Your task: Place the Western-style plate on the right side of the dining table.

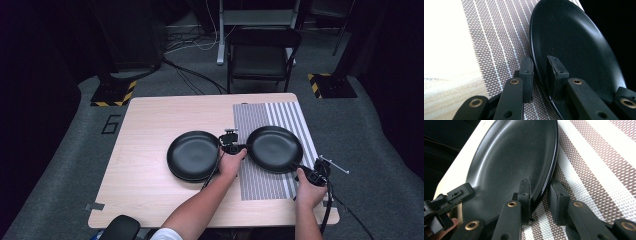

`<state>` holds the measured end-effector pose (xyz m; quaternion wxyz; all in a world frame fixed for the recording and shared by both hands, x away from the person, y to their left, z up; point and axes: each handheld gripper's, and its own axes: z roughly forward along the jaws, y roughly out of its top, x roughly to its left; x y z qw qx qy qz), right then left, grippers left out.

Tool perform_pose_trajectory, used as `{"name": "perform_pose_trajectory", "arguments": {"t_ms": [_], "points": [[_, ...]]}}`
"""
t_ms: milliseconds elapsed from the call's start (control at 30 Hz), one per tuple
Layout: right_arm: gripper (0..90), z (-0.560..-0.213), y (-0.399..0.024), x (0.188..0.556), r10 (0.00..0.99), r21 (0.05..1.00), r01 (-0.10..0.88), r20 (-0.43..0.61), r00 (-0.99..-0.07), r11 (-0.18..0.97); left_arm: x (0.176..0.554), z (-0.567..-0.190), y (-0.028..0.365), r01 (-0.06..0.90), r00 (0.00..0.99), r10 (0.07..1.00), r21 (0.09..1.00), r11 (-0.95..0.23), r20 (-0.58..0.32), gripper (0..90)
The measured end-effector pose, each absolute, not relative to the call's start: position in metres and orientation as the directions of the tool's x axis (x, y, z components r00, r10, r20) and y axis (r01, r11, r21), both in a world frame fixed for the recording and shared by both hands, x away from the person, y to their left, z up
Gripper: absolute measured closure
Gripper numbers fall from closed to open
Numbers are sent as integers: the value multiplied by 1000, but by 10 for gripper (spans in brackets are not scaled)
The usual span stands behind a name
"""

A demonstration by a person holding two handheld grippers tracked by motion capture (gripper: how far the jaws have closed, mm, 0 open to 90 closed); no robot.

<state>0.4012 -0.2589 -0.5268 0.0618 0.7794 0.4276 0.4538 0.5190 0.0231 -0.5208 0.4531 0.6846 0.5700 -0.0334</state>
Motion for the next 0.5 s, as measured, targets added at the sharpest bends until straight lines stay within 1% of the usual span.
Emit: {"name": "perform_pose_trajectory", "arguments": {"t_ms": [67,167,233,367,500], "points": [[711,-526,-259,401,722,487,608,655,221,-627,519,-521,23,810,350,749,584,60,-563,745],[689,-525,-260,400,727,500,601,653,212,-623,517,-520,20,804,346,753,591,70,-560,710],[681,-524,-260,400,731,505,600,649,210,-620,517,-521,21,800,362,755,597,48,-546,710],[662,-524,-261,400,731,506,602,652,202,-617,518,-520,21,801,360,753,596,53,-550,709],[662,-525,-261,399,738,514,606,648,189,-606,518,-520,22,798,369,753,602,44,-545,701]]}}
